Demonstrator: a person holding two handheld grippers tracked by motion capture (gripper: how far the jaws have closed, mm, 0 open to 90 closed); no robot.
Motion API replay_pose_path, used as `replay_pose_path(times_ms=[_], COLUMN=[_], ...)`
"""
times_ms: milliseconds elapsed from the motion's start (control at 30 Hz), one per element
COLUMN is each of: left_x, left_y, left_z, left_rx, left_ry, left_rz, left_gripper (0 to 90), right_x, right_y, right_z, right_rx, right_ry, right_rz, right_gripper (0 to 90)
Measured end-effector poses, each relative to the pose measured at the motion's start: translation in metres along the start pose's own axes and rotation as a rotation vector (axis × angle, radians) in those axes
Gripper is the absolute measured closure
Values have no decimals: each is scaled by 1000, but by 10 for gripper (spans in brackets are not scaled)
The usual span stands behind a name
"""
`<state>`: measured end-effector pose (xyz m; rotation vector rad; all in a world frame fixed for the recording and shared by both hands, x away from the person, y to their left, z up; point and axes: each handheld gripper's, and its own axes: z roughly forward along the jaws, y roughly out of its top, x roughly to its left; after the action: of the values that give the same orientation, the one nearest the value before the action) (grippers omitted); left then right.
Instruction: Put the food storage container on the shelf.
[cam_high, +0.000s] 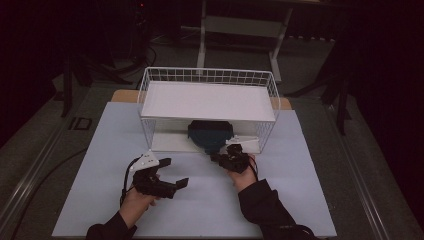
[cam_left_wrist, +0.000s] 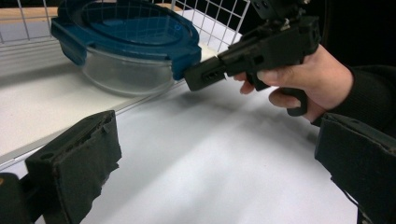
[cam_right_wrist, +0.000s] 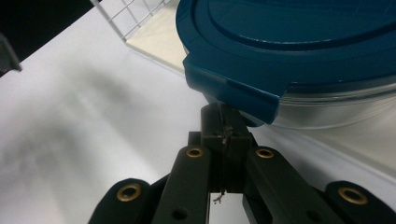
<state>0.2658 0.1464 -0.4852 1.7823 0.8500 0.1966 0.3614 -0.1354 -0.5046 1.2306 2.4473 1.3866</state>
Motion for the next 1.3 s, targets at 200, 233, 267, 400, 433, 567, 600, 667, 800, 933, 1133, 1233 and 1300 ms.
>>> replay_pose_path(times_ms=[200, 233, 267, 400, 433, 567, 600, 667, 800, 933, 1133, 1233, 1300], left_x=[0, 0, 0, -2, -2, -2, -2, -3, -5, -6, -8, -9, -8], left_y=[-1, -1, -1, -1, -1, -1, -1, -1, 0, 0, -1, -2, -3], left_z=[1, 1, 1, 2, 2, 1, 1, 0, -1, -3, -3, -4, -4], left_rx=[5, 0, 2, 7, 5, 3, 6, 2, -3, -4, -2, 6, 5], left_ry=[-4, -6, -6, -5, -6, -5, -7, -5, -7, -5, -4, -7, -8], left_rz=[2, 2, 4, 9, 8, 11, 12, 17, 20, 37, 50, 58, 56], left_gripper=[3, 3, 3, 3, 3, 3, 3, 3, 3, 3, 3, 3, 3], right_x=[-5, -6, -7, -10, -11, -11, -9, -3, 6, 14, 18, 17, 16], right_y=[8, 9, 10, 13, 13, 12, 11, 9, 3, -2, -12, -18, -22], right_z=[7, 7, 8, 9, 9, 9, 9, 8, 2, -7, -18, -30, -38], right_rx=[-8, -8, -11, -19, -18, -21, -22, -16, -28, -55, -68, -88, -101], right_ry=[-18, -21, -26, -42, -39, -29, -25, -9, 20, 42, 63, 55, 47], right_rz=[3, 4, 8, 18, 19, 29, 25, 0, -18, -41, -46, -46, -45], right_gripper=[897, 897, 897, 896, 894, 847, 845, 798, 611, 335, 169, 145, 145])
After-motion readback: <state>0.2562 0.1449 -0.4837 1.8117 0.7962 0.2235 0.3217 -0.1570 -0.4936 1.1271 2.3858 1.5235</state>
